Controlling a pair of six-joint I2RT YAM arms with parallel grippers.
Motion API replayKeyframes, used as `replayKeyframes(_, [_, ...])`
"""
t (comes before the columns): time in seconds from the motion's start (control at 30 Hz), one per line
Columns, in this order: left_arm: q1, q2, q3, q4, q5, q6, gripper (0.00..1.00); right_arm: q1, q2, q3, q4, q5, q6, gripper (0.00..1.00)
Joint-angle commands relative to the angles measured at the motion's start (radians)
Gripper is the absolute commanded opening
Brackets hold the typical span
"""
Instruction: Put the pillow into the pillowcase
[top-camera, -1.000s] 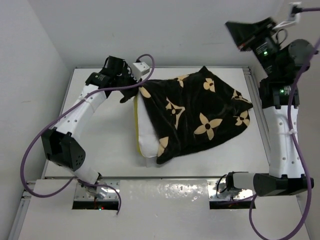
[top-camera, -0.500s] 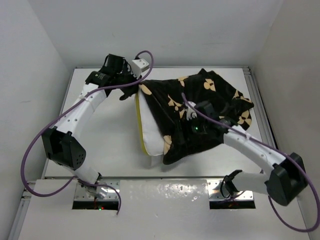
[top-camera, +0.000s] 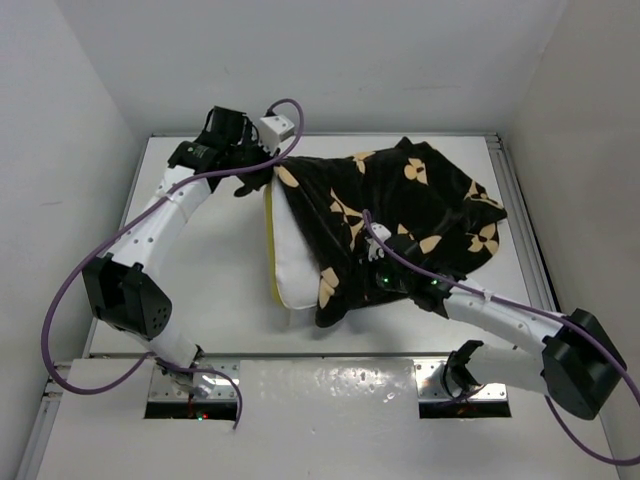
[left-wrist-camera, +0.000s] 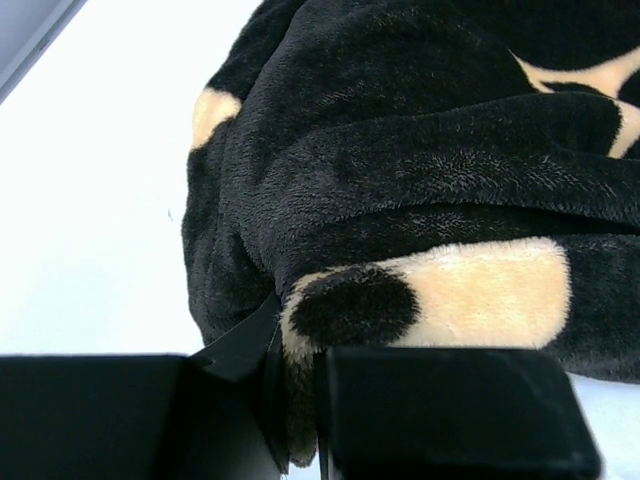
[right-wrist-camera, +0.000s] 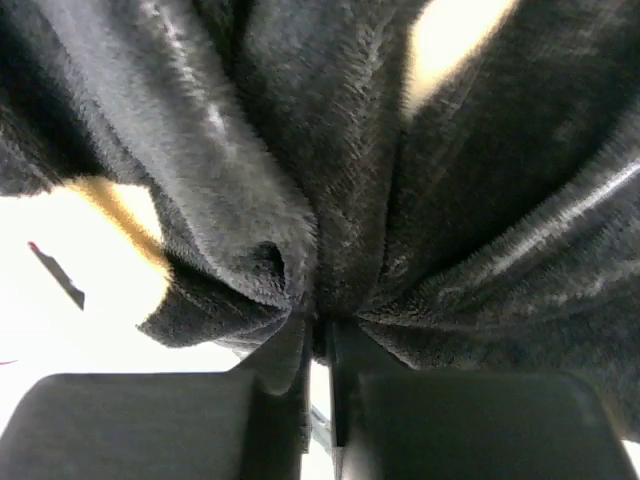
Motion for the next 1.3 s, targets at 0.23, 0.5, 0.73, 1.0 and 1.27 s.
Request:
replayKeyframes(0.23, [0.086,-0.055,0.127,0.053,-0.145,-0.003,0.00,-0.123,-0.249,0.295,0.018,0.136,0.007,0.00])
replayKeyframes(0.5, [0.106,-0.062,0.276,-0.033,-0.098,0.045,0.00,-0.278,-0.159,0.682,-0.128,0.090,-0.026,0.00])
replayKeyframes(0.73, [0.137,-0.045,0.631,-0.111,-0.169,0.046,0.00,-0.347,-0.023,0.906,-0.114,-0.019,0.066,0.00])
replayKeyframes(1.0, [0.111,-0.046,0.874,-0.032,-0.338,0.135,0.00,-0.364,0.079,1.207,-0.195,-0.025,0.030,0.00])
replayKeyframes(1.27, [0.088,-0.083,0.712,-0.072,-0.110,0.115,0.00,-0.384,0.088,1.178,-0.183,-0.029,0.045,0.00])
